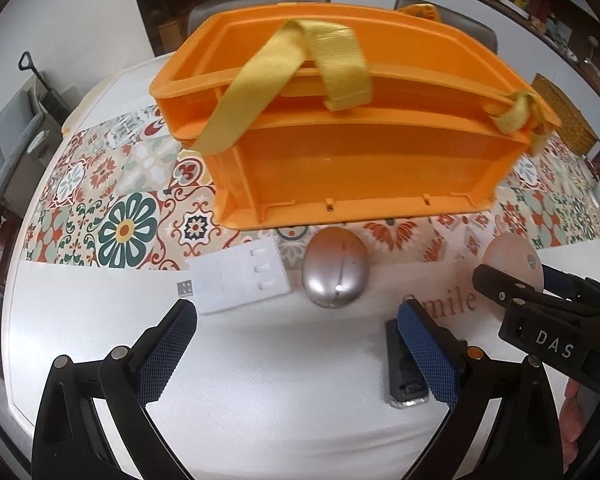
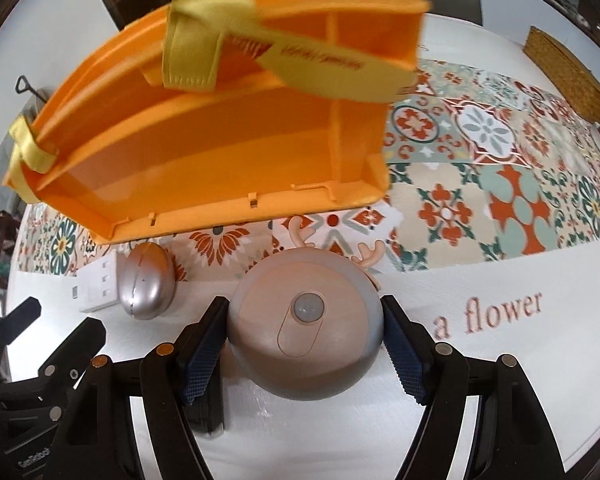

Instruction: Organize rigid objects

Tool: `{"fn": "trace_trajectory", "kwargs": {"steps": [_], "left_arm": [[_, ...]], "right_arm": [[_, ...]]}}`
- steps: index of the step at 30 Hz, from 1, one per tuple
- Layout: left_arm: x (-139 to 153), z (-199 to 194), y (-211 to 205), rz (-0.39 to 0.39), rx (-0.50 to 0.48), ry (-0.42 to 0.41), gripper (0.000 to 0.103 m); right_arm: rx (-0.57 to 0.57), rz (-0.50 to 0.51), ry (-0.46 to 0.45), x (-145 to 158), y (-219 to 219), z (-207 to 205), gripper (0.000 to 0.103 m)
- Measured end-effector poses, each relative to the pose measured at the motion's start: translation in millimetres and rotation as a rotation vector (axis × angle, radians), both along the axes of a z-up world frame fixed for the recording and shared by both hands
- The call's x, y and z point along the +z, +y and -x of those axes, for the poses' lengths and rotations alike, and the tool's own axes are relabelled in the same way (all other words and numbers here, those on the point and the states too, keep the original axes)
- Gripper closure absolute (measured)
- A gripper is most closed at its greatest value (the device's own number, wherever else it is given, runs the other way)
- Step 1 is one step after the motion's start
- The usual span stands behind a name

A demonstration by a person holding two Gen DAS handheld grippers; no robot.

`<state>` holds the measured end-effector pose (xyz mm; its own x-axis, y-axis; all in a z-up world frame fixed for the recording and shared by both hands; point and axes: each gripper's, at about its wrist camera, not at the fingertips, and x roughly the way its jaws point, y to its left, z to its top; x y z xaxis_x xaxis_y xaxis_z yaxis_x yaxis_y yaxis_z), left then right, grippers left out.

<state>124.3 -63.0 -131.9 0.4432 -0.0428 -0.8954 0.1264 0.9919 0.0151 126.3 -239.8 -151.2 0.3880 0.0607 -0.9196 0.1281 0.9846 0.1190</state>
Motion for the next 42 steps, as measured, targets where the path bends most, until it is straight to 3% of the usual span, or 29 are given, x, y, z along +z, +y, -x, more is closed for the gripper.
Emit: {"fn": "trace_trajectory", "kwargs": {"steps": [13, 24, 29, 39, 42], "left_arm": [[-9, 33, -23, 0.046, -0.063, 0.011, 0.001], [-34, 43, -53, 0.068, -0.132, 0.046, 0.005], [-48, 41, -59, 0.065, -0.134, 0.064, 0.020], [-65, 32, -63, 0.069, -0.105, 0.074, 0.041], [-65, 31, -64, 0.071, -0.102, 0.068, 0.055]], "right_arm": [[-0.033, 0.002, -0.008, 14, -23, 50, 0.029], [-0.084, 0.008, 0.039, -1, -46, 74, 0.029], [-0.094, 0.011, 0.052, -8, -52, 78, 0.029], [-0.088, 0.005, 0.075, -18, -49, 80, 0.028], [-0.088, 0.005, 0.078, -19, -49, 80, 0.028]]}}
